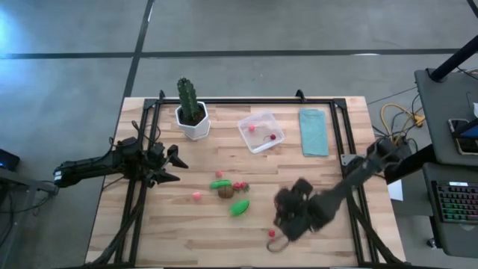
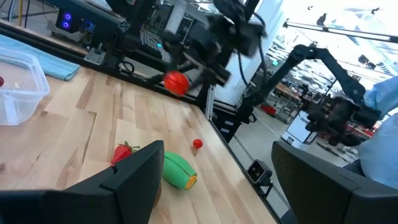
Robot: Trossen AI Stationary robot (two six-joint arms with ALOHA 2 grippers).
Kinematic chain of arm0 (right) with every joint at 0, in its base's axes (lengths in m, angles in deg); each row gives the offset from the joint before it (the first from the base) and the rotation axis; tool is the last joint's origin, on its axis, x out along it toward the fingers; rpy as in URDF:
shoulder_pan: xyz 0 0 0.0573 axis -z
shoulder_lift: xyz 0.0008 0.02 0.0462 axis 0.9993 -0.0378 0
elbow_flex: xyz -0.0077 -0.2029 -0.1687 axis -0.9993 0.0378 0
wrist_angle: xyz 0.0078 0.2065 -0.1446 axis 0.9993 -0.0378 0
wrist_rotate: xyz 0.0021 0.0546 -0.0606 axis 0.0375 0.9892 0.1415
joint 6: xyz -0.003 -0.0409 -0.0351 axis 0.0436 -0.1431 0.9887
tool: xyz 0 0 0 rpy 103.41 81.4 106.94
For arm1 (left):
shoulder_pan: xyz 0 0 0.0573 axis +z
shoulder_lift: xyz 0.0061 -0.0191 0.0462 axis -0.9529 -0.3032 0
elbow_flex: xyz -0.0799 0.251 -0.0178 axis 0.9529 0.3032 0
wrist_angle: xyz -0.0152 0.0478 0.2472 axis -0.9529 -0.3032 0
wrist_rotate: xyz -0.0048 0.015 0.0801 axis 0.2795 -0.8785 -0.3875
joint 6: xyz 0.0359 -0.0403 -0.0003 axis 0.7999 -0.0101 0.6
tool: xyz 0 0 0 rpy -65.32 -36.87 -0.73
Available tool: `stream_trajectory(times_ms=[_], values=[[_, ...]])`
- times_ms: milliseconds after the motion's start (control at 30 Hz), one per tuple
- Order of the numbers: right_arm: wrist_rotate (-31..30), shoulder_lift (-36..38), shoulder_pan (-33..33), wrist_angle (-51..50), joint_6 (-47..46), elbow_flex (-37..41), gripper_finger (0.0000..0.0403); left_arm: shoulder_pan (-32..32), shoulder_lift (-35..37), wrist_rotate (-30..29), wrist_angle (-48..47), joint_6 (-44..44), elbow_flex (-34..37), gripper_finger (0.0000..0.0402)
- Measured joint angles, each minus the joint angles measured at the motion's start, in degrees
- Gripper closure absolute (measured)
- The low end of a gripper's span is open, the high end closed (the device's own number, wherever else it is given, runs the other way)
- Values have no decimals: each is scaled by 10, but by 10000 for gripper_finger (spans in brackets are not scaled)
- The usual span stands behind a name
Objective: Pick and placing Produce into tupperware
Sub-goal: Put the tomato into the transparent bin
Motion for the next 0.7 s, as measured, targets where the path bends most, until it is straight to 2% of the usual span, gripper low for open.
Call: stream_trajectory(times_ms=[133, 333, 433, 600, 700], values=[[-11, 51, 91, 4, 33, 30, 150, 0, 0, 0, 0, 0, 0, 118], [-4, 116, 244, 10, 136, 43, 151, 0, -1, 0, 0, 0, 0, 118], [37, 131, 331, 36, 196, 44, 151, 0, -1, 0, 0, 0, 0, 118], [169, 109, 460, 122, 312, 44, 145, 0, -1, 0, 0, 0, 0, 118], [186, 75, 506, 148, 374, 39, 143, 0, -1, 0, 0, 0, 0, 118]])
